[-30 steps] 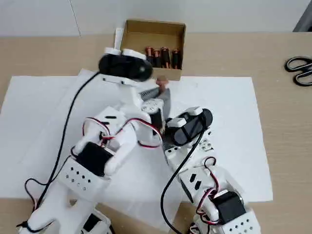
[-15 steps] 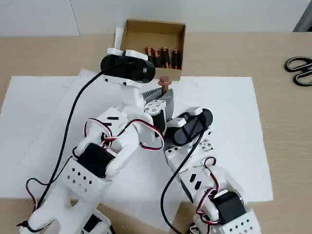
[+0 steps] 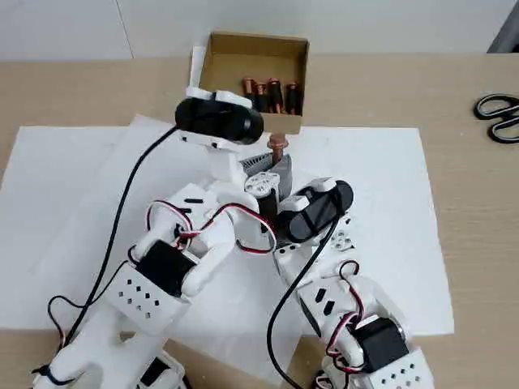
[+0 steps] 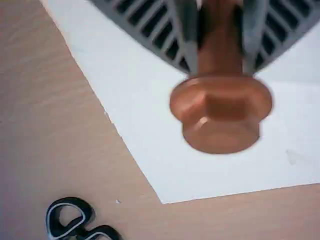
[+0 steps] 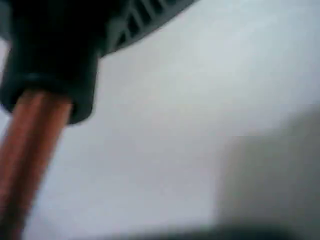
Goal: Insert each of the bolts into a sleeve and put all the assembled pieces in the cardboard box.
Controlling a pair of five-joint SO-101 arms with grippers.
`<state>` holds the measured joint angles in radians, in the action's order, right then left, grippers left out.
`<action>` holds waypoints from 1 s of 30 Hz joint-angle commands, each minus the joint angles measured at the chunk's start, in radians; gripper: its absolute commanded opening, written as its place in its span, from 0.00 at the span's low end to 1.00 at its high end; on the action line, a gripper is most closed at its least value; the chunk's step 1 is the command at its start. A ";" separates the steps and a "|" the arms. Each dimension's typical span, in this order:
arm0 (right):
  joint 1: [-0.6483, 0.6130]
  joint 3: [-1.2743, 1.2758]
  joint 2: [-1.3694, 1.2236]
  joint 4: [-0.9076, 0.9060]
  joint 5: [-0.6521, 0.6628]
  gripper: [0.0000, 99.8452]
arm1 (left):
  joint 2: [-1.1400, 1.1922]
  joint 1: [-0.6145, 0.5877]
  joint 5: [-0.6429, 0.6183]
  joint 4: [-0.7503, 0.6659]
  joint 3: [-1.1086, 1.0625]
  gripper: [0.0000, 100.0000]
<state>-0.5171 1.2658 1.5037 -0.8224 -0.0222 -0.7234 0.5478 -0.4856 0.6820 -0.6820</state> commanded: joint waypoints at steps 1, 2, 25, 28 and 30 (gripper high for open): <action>0.004 -0.009 0.012 -0.002 0.000 0.00 | -0.014 0.000 -0.002 -0.031 0.002 0.00; 0.004 -0.009 0.012 -0.002 0.000 0.00 | -0.014 0.000 -0.002 -0.031 -0.001 0.00; 0.005 -0.009 0.012 -0.004 0.000 0.00 | -0.015 0.002 0.092 0.196 0.002 0.00; 0.005 -0.009 0.012 -0.004 0.000 0.00 | -0.015 0.002 0.104 0.213 -0.001 0.00; 0.005 -0.009 0.012 -0.004 0.000 0.00 | -0.015 0.015 0.104 0.258 0.005 0.00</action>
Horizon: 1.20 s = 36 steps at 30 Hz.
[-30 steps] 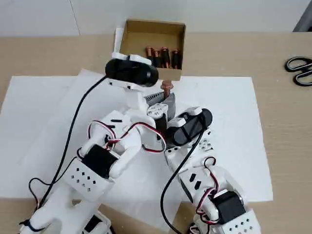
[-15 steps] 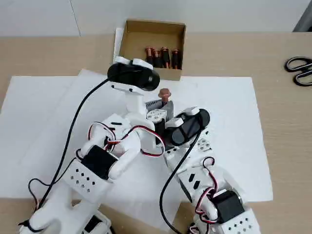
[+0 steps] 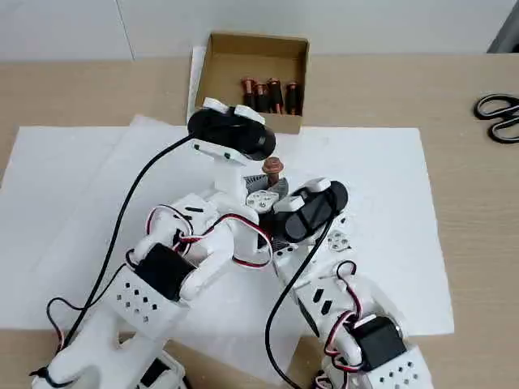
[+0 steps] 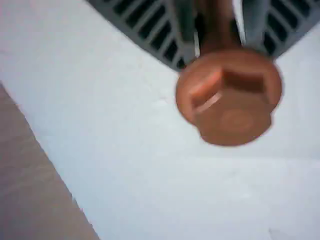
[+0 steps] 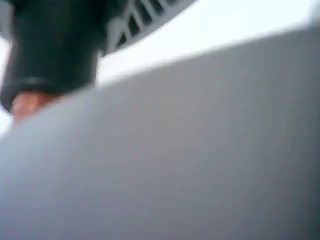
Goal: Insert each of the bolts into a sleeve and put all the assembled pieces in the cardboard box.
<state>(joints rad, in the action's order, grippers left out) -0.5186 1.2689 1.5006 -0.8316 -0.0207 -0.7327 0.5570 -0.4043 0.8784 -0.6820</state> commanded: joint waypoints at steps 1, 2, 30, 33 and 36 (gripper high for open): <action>0.007 -0.012 0.015 0.005 -0.002 0.00 | -0.006 0.014 0.028 0.080 0.005 0.00; 0.007 -0.012 0.015 0.005 -0.002 0.00 | -0.006 0.023 0.041 0.097 0.005 0.00; 0.007 -0.014 0.015 0.005 -0.002 0.00 | -0.006 0.035 0.218 0.468 0.147 0.26; 0.007 -0.014 0.015 0.005 -0.002 0.00 | -0.006 0.035 0.219 0.486 0.153 0.26; 0.007 -0.014 0.015 0.005 -0.002 0.00 | -0.006 0.035 0.219 0.489 0.153 0.26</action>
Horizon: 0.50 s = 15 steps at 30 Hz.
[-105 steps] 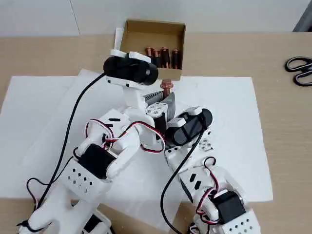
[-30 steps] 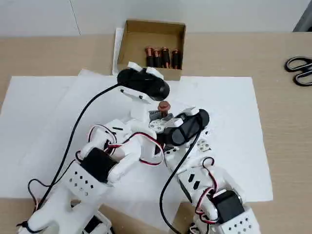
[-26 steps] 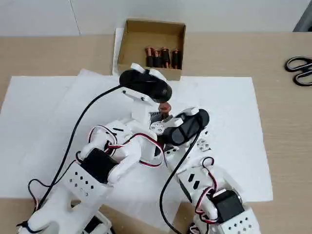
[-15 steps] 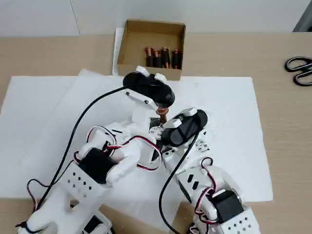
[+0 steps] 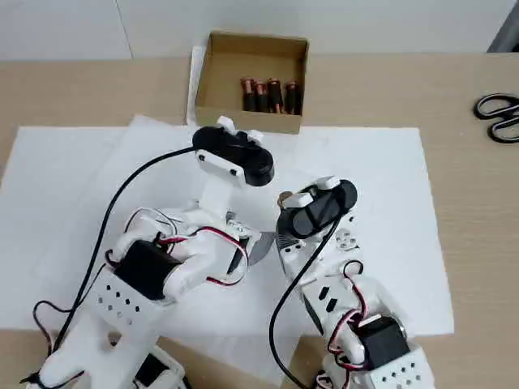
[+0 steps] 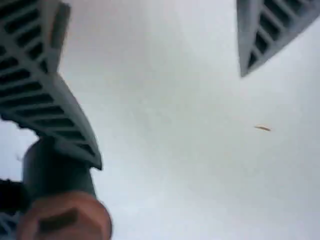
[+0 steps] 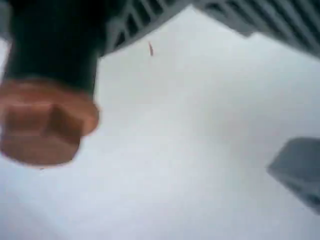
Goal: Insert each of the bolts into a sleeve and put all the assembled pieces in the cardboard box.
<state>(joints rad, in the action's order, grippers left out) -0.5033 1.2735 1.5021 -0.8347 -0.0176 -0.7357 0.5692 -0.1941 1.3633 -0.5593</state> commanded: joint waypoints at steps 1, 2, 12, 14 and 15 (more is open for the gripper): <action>-0.008 -0.018 0.013 0.008 -0.005 0.00 | -0.003 0.021 0.011 0.005 0.030 0.26; -0.008 -0.018 0.013 0.008 -0.005 0.00 | -0.003 0.021 0.012 0.005 0.030 0.26; 0.087 -0.103 -0.010 -0.094 -0.003 0.00 | -0.003 -0.242 0.207 0.120 0.134 0.26; 0.111 -0.167 -0.047 -0.119 0.005 0.00 | -0.003 -0.301 0.232 0.161 0.160 0.26; 0.122 -0.204 -0.077 -0.125 0.026 0.00 | -0.003 -0.330 0.238 0.175 0.166 0.26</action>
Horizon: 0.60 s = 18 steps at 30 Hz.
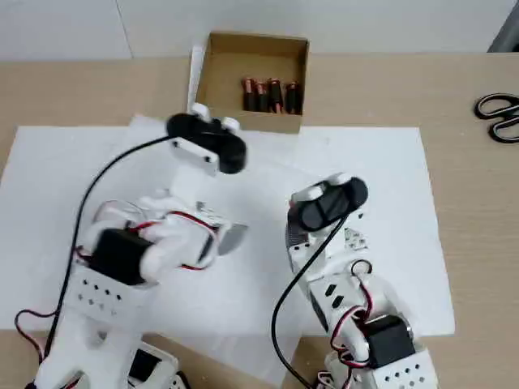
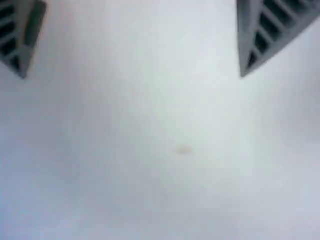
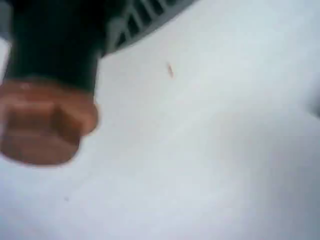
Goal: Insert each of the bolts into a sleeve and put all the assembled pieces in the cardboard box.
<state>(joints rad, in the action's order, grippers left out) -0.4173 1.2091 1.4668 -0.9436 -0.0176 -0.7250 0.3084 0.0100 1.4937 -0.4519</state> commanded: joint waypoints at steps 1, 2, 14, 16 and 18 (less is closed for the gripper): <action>0.048 -0.180 -0.081 -0.018 0.052 0.00 | -0.014 -0.098 0.038 0.054 0.064 0.26; 0.062 -0.224 -0.128 -0.016 0.074 0.00 | -0.014 -0.126 0.044 0.057 0.064 0.26; 0.148 -0.882 -0.984 0.183 0.181 0.00 | -0.014 -0.227 0.064 0.057 0.056 0.26; 0.148 -0.987 -1.145 0.280 0.181 0.00 | -0.014 -0.227 0.064 0.055 0.056 0.26; 0.150 -1.092 -1.303 0.377 0.176 0.00 | -0.014 -0.227 0.064 0.055 0.056 0.26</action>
<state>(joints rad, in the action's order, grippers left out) -0.2777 0.3099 0.3713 -0.7058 0.1542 -0.7250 0.0905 0.0713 1.5505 -0.4319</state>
